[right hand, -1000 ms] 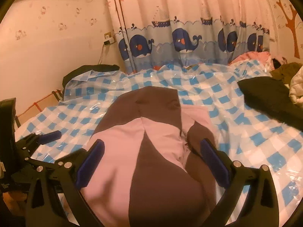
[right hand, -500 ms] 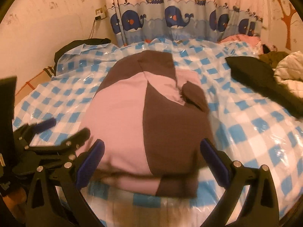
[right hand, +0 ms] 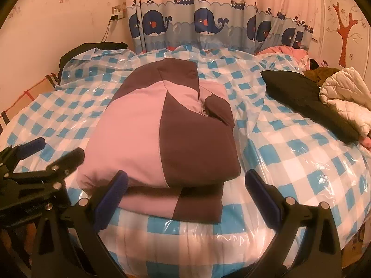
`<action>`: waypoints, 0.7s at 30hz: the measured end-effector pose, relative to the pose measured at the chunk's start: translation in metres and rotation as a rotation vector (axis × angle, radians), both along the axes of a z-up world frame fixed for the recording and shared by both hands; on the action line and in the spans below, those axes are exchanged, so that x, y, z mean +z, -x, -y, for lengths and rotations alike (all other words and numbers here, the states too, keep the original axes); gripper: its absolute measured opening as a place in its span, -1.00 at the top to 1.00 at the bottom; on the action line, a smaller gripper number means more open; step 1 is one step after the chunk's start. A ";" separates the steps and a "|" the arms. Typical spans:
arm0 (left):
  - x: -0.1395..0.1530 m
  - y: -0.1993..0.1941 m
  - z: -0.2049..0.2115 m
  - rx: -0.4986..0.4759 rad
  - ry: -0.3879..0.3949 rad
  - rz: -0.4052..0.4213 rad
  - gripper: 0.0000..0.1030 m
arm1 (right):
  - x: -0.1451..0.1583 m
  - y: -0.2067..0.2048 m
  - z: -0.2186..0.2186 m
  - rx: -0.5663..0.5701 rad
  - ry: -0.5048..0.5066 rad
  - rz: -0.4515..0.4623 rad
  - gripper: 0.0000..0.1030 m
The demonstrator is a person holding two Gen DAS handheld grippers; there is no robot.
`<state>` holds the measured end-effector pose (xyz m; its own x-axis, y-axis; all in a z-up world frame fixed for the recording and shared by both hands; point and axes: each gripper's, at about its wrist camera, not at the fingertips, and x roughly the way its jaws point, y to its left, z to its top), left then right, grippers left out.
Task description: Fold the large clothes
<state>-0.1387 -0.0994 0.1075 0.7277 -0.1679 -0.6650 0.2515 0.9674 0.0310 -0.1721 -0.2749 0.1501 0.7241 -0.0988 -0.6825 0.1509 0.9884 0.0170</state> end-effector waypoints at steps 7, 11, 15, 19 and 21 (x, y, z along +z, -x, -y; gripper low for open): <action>0.008 0.005 0.003 0.003 0.000 0.003 -0.85 | 0.003 0.004 0.003 -0.010 -0.003 0.011 -0.89; 0.009 0.007 0.004 0.004 -0.010 0.008 -0.85 | 0.005 0.006 0.004 -0.013 -0.001 0.010 -0.89; 0.011 0.009 0.006 -0.001 -0.017 0.011 -0.85 | 0.006 0.009 0.007 -0.019 -0.006 0.010 -0.89; 0.013 0.011 0.007 0.000 -0.024 0.022 -0.85 | 0.007 0.010 0.009 -0.019 -0.004 0.012 -0.89; 0.015 0.013 0.009 0.001 -0.027 0.029 -0.85 | 0.006 0.010 0.011 -0.019 -0.005 0.012 -0.89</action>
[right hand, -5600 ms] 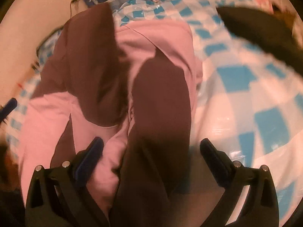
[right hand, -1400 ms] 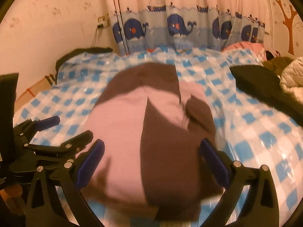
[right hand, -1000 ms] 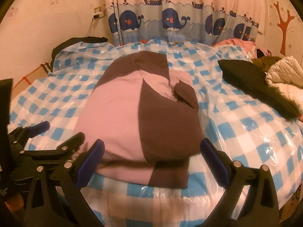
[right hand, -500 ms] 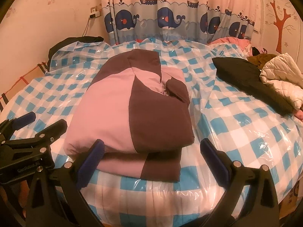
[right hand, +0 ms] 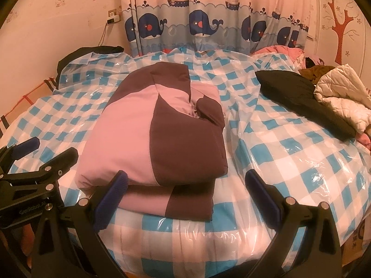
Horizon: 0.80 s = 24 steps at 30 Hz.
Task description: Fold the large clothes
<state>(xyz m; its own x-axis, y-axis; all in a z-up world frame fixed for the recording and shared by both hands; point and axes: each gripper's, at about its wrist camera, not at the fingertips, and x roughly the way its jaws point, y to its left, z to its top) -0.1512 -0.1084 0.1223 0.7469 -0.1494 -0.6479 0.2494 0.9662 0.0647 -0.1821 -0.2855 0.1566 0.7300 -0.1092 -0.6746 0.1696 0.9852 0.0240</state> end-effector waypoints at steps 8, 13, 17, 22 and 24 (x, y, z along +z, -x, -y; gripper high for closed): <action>0.001 0.002 0.001 -0.003 0.002 0.004 -0.85 | 0.000 0.000 0.000 0.003 0.001 -0.001 -0.89; 0.001 0.002 0.000 -0.001 0.003 0.002 -0.85 | 0.001 0.002 0.001 0.001 0.002 0.000 -0.89; 0.001 0.002 0.000 -0.003 0.001 0.003 -0.85 | 0.000 0.001 0.000 0.000 0.000 -0.001 -0.89; 0.001 0.002 0.000 -0.002 -0.001 0.003 -0.85 | 0.000 0.001 0.000 0.000 0.001 -0.001 -0.89; 0.001 0.002 0.001 -0.001 0.001 0.003 -0.85 | 0.001 0.002 0.001 0.000 0.003 0.000 -0.89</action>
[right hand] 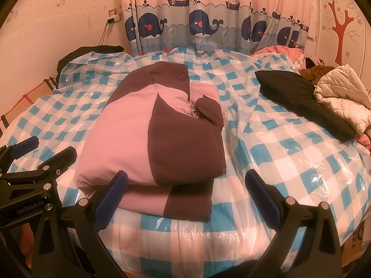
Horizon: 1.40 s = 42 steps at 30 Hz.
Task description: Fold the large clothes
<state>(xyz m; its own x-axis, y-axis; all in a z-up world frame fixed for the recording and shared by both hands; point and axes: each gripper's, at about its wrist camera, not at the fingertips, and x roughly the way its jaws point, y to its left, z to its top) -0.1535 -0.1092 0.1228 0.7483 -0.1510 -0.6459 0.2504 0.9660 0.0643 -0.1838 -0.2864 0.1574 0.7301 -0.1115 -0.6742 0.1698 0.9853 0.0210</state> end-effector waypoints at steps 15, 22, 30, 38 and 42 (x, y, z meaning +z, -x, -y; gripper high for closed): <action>-0.007 -0.002 0.001 0.016 0.018 -0.041 -0.85 | -0.001 -0.001 0.002 0.001 0.001 -0.002 -0.89; -0.008 -0.003 0.001 0.032 0.014 -0.052 -0.85 | 0.000 0.002 0.007 0.011 0.017 -0.007 -0.89; -0.009 -0.003 0.001 0.029 0.013 -0.054 -0.85 | 0.000 0.001 0.007 0.012 0.014 -0.007 -0.89; -0.008 -0.003 0.001 0.032 0.012 -0.052 -0.85 | 0.000 0.002 0.008 0.012 0.015 -0.007 -0.89; -0.008 -0.004 0.001 0.031 0.013 -0.053 -0.85 | 0.000 0.001 0.007 0.013 0.016 -0.007 -0.89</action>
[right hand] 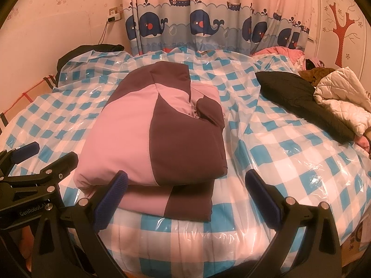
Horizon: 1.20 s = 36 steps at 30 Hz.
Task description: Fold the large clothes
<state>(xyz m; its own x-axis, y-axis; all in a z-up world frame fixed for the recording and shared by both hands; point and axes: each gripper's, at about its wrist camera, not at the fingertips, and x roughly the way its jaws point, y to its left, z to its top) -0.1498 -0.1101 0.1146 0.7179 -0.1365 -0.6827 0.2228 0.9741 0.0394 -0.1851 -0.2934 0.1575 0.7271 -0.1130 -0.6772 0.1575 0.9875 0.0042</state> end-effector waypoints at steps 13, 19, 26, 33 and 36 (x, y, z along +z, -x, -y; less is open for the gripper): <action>0.000 0.002 -0.002 0.008 0.006 -0.007 -0.85 | 0.003 -0.004 -0.001 0.008 -0.022 0.001 -0.89; 0.004 -0.003 0.001 0.017 -0.012 -0.012 -0.85 | 0.007 -0.009 -0.003 0.015 -0.035 0.005 -0.89; 0.007 -0.008 0.005 0.020 -0.031 -0.022 -0.85 | 0.005 -0.017 0.001 0.020 -0.050 -0.016 -0.89; 0.009 -0.015 0.017 0.007 -0.028 -0.025 -0.85 | 0.005 -0.022 0.010 -0.005 -0.030 -0.017 -0.89; 0.008 -0.018 0.020 0.006 -0.025 -0.026 -0.85 | 0.004 -0.024 0.014 -0.011 -0.028 -0.021 -0.89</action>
<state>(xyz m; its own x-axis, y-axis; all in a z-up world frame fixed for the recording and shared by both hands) -0.1315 -0.1305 0.1227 0.7004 -0.1149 -0.7044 0.2186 0.9741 0.0585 -0.1606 -0.3075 0.1611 0.7111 -0.1020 -0.6957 0.1690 0.9852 0.0282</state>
